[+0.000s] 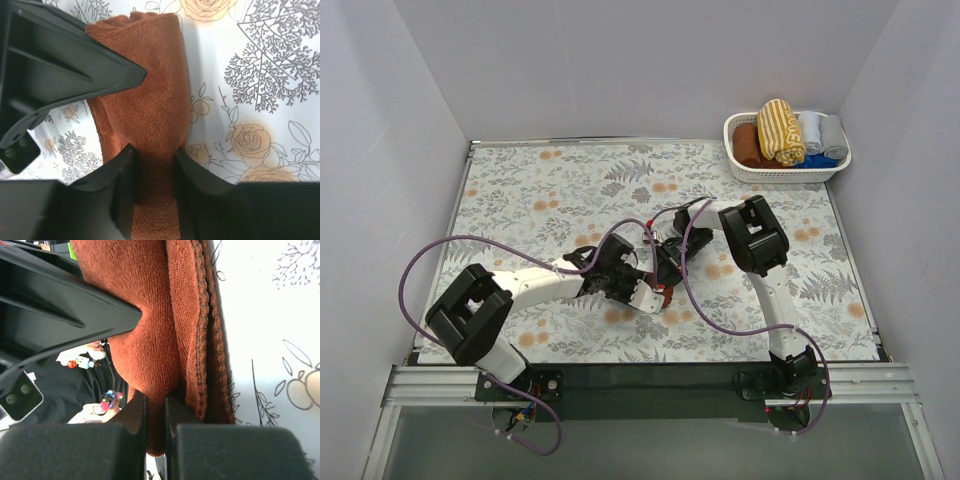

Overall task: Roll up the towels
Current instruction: Roll the towel

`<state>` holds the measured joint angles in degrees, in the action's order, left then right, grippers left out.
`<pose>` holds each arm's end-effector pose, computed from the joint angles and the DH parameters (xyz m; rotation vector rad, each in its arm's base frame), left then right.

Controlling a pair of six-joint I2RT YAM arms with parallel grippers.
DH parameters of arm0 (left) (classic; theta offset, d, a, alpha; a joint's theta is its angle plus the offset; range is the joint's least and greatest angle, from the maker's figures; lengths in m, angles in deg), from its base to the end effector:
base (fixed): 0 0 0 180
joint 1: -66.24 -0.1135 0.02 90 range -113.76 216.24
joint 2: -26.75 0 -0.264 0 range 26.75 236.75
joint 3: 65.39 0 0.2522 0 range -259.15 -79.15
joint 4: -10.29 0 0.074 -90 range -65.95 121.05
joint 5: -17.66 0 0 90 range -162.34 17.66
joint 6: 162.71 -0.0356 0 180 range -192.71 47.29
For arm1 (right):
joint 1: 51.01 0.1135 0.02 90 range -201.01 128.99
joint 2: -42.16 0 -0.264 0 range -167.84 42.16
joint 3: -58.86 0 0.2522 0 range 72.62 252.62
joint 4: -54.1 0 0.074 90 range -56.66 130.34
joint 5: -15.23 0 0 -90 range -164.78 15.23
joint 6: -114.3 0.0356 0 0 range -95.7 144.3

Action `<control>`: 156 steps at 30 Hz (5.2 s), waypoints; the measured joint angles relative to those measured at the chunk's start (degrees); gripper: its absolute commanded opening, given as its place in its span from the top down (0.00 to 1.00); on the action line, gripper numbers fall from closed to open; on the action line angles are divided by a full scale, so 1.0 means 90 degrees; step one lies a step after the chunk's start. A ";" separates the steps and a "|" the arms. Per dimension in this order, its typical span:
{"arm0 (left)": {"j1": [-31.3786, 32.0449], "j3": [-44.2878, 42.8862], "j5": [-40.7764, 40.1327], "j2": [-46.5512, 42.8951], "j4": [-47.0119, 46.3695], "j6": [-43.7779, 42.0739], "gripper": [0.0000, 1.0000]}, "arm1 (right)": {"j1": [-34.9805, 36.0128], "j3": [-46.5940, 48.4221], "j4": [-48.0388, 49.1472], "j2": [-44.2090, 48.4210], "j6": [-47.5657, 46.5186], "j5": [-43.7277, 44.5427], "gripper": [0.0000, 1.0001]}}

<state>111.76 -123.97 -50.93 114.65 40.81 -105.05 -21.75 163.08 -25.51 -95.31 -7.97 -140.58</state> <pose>0.1897 -0.2118 0.1612 1.7405 1.9436 -0.5699 0.3253 0.2195 0.0720 0.9423 -2.1869 -1.5398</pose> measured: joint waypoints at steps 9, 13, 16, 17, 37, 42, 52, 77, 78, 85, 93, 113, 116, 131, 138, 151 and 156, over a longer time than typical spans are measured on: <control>-0.0146 -0.0901 0.0364 0.0546 0.1069 0.0282 0.93 | -0.0423 -0.0221 -0.0131 0.0566 0.0019 0.0199 0.32; -0.0403 -0.1751 0.0976 0.1168 0.2057 0.0423 0.94 | -0.1120 -0.0257 0.0097 0.1273 -0.0121 0.0806 0.33; -0.0670 -0.2557 0.1503 0.1817 0.2941 0.0459 0.92 | -0.1622 -0.0299 0.0282 0.1841 -0.0226 0.1149 0.37; -0.0750 -0.2788 0.1659 0.2023 0.3157 0.0466 0.92 | -0.1712 -0.0367 0.0357 0.2038 -0.0262 0.1219 0.38; -0.1994 -0.6336 0.4354 0.5518 0.7334 0.0325 0.83 | 0.0748 -0.3400 0.4442 0.5654 -0.0265 0.4257 0.32; -0.2004 -0.6348 0.4410 0.5574 0.7414 0.0328 0.81 | 0.1389 -0.3699 0.5204 0.5425 -0.0583 0.4634 0.33; -0.2035 -0.6232 0.4517 0.5557 0.7274 0.0495 0.63 | 0.1588 -0.3915 0.5697 0.4612 -0.1197 0.4792 0.93; -0.2795 -0.1673 0.2698 0.0257 0.2380 0.1428 0.47 | 0.0148 -0.1950 0.3400 0.2628 -0.1054 0.1790 0.99; -0.2603 -0.1501 0.2518 0.0136 0.2120 0.1421 0.46 | 0.0104 -0.1858 0.3286 0.2521 -0.1054 0.1673 0.99; -0.1469 -0.0767 0.1394 -0.0134 0.0976 0.1309 0.47 | -0.0119 -0.1608 0.2725 0.2166 -0.1052 0.1217 0.99; -0.1205 -0.0566 0.0780 0.0024 0.0216 0.1212 0.50 | -0.0131 -0.1603 0.2480 0.2125 -0.1054 0.1173 0.99; -0.1217 -0.1688 0.1770 0.1394 0.1532 0.0537 1.00 | -0.0731 -0.2120 0.2375 0.2980 -0.0901 0.1909 0.35; -0.1326 -0.2140 0.2069 0.1746 0.2120 0.0410 1.00 | -0.1008 -0.2448 0.2562 0.3791 -0.0862 0.2412 0.33; -0.1579 -0.4010 0.3310 0.3422 0.4809 0.0056 1.00 | 0.0767 -0.4102 0.4738 0.6700 -0.0265 0.4794 0.35; -0.1715 -0.4420 0.3667 0.3903 0.5464 0.0017 1.00 | 0.1761 -0.4597 0.4918 0.6768 -0.0270 0.5345 0.26; -0.1909 -0.5122 0.4097 0.4656 0.6460 -0.0223 1.00 | 0.2239 -0.5042 0.5642 0.6380 -0.0493 0.6042 0.27; -0.1960 -0.5311 0.4192 0.4845 0.6717 -0.0279 1.00 | 0.2302 -0.5251 0.5979 0.6302 -0.0595 0.6278 0.32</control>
<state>94.12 -171.77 -13.21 158.25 101.26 -107.56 -1.03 115.82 28.31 -38.59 -13.32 -84.08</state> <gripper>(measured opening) 0.147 0.699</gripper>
